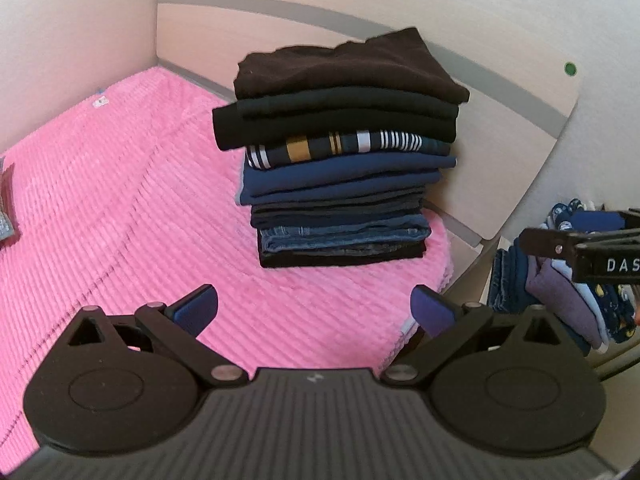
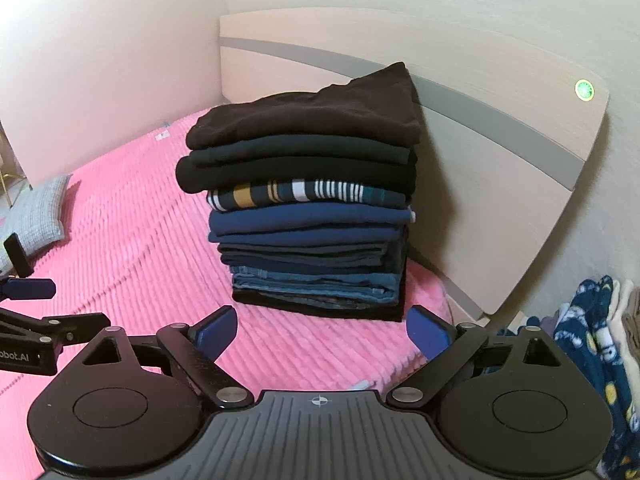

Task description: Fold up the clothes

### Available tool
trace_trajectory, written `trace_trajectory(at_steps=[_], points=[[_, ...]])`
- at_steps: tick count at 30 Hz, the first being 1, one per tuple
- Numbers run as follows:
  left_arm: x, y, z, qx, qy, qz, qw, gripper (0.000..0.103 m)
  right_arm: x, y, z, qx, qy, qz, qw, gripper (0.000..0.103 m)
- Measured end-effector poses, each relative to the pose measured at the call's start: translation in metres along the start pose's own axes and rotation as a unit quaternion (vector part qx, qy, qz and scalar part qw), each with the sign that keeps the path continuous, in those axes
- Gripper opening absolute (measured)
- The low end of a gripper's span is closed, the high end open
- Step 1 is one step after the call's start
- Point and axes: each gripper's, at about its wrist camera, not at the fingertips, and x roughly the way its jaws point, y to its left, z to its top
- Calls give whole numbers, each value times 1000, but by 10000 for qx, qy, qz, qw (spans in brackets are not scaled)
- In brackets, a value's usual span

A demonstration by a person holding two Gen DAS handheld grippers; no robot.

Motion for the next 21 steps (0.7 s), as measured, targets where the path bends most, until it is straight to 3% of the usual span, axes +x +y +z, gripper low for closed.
trace_trajectory(at_steps=[21], points=[[20,-44,14,160,13,239,9996,102,11,-35,8,-17,44,168,9998,95]])
